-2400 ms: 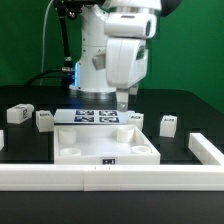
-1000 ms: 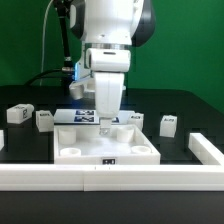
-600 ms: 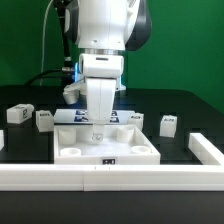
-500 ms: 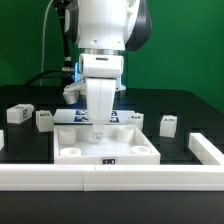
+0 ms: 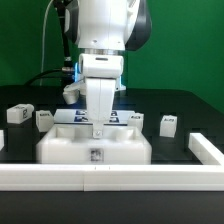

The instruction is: Assemble one leg

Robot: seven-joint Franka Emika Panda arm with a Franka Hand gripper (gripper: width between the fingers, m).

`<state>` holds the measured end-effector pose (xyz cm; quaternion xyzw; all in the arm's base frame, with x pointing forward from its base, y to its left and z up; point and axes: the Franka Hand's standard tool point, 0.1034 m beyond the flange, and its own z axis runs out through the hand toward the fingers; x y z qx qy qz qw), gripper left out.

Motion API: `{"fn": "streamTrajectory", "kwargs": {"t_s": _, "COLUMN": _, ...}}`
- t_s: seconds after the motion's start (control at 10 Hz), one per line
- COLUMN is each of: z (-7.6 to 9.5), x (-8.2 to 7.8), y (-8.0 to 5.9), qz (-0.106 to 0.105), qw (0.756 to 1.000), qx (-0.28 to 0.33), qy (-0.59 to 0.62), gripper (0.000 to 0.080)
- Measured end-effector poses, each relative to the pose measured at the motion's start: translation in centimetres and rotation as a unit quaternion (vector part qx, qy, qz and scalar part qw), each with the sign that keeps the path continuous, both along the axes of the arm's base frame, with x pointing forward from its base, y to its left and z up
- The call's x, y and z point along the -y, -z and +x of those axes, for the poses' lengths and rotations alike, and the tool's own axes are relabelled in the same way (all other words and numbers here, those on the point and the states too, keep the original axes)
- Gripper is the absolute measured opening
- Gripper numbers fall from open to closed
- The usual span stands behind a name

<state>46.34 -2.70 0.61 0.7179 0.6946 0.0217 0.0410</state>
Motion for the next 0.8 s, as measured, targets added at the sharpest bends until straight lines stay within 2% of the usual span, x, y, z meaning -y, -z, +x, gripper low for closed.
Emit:
{"fn": "streamTrajectory", "kwargs": {"t_s": 0.6, "z": 0.0, "x": -0.2, "y": 0.0, "qz": 0.000, "qw": 1.000, "qx": -0.003, "qy": 0.005, "gripper": 0.0050}}
{"fn": "streamTrajectory", "kwargs": {"t_s": 0.8, "z": 0.6, "x": -2.2, "y": -0.2, "qz": -0.016, "qw": 0.999, "qx": -0.033, "qy": -0.006, "gripper": 0.0050}}
